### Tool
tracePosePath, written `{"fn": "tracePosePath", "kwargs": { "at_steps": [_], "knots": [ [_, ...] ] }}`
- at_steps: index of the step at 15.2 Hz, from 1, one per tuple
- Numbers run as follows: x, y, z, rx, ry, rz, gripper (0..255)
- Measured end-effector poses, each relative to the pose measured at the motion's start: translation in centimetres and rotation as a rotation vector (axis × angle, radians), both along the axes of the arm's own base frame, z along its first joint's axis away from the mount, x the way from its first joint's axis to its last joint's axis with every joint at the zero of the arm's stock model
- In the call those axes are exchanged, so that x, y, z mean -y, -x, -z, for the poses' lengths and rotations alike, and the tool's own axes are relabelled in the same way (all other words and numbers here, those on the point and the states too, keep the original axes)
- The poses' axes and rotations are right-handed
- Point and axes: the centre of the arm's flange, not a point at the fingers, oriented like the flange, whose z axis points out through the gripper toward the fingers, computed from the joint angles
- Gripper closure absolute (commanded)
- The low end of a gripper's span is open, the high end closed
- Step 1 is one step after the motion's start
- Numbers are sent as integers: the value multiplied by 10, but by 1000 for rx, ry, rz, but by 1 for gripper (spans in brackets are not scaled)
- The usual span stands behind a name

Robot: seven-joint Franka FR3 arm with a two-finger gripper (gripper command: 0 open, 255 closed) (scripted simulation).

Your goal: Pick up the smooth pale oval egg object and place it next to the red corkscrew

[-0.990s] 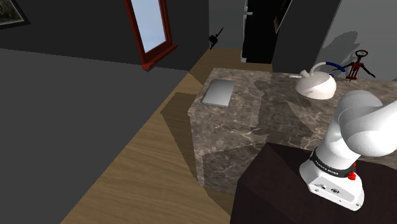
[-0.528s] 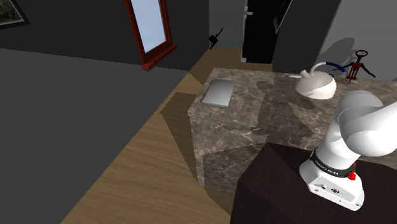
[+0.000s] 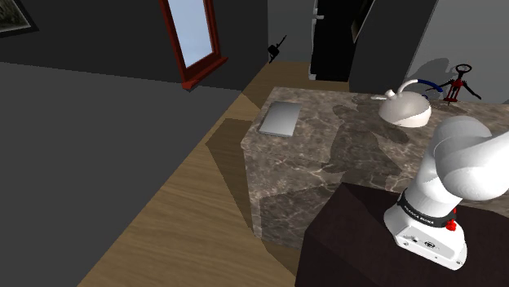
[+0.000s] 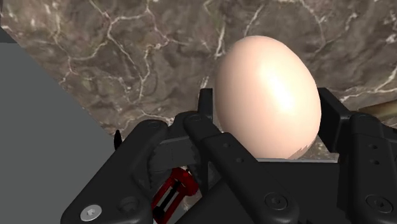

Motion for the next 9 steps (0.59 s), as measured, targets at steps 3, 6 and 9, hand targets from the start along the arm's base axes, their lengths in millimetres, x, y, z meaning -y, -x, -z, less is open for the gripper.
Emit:
{"fn": "tracePosePath", "kwargs": {
  "at_steps": [3, 6, 9],
  "knots": [
    [1, 0, 16, 0, 0, 0, 255],
    [1, -1, 33, 0, 0, 0, 255],
    [2, -1, 48, 0, 0, 0, 255]
  ]
}}
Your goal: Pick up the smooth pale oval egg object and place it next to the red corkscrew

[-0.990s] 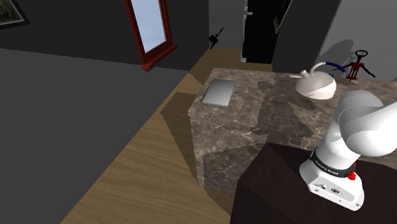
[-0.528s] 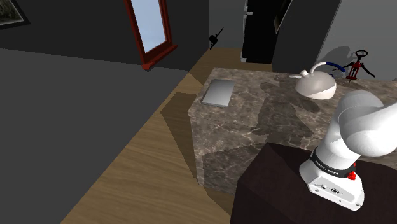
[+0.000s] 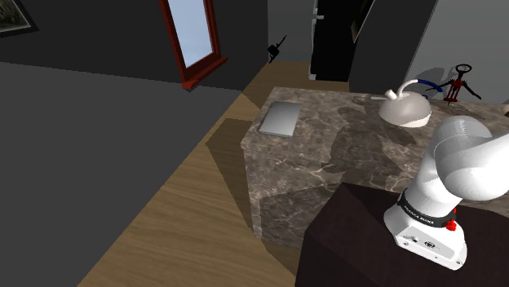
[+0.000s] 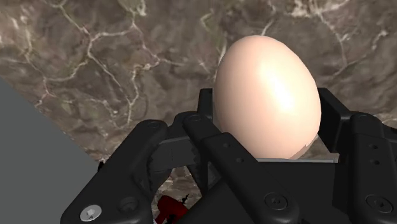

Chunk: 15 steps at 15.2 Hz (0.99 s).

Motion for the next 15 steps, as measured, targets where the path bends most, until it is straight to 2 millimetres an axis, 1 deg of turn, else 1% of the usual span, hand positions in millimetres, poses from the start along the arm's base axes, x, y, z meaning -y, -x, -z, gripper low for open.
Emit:
{"fn": "tracePosePath", "kwargs": {
  "at_steps": [6, 12, 13, 15],
  "knots": [
    [-1, 1, 30, 0, 0, 0, 255],
    [-1, 0, 34, 0, 0, 0, 255],
    [-1, 0, 34, 0, 0, 0, 0],
    [-1, 0, 34, 0, 0, 0, 0]
  ]
}}
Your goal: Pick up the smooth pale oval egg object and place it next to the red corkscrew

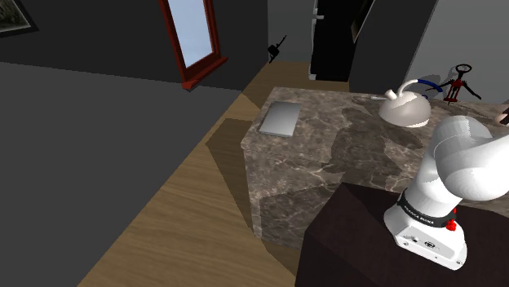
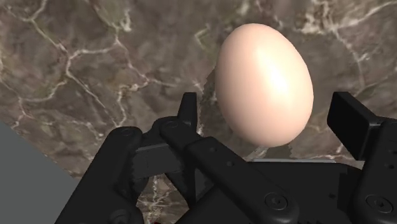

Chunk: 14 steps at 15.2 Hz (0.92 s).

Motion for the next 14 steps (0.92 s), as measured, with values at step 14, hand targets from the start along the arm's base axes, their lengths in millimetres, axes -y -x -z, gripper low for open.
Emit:
{"fn": "tracePosePath", "kwargs": {
  "at_steps": [14],
  "knots": [
    [-3, 8, -49, 0, 0, 0, 0]
  ]
}}
